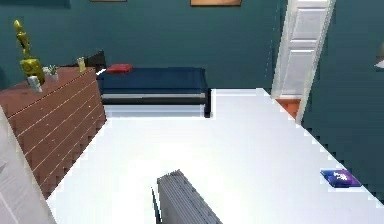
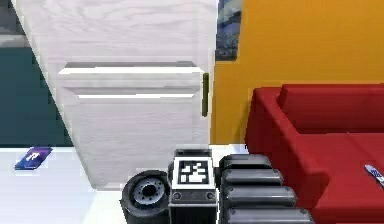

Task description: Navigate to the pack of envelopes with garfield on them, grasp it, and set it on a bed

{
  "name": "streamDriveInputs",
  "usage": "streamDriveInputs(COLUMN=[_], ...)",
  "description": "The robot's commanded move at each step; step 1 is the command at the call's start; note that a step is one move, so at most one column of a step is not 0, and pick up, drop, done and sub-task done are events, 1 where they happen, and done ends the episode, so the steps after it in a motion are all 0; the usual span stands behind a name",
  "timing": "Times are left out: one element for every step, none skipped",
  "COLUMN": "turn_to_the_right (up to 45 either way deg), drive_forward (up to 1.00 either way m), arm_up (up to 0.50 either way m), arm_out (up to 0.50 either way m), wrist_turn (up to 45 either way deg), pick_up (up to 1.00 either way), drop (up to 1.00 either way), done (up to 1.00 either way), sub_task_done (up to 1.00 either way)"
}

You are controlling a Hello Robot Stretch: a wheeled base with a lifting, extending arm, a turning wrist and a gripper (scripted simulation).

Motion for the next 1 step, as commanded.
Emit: streamDriveInputs(turn_to_the_right=[0.0], drive_forward=[0.05], arm_up=[0.0], arm_out=[0.0], wrist_turn=[0.0], pick_up=[0.0], drop=[0.0], done=[0.0], sub_task_done=[0.0])
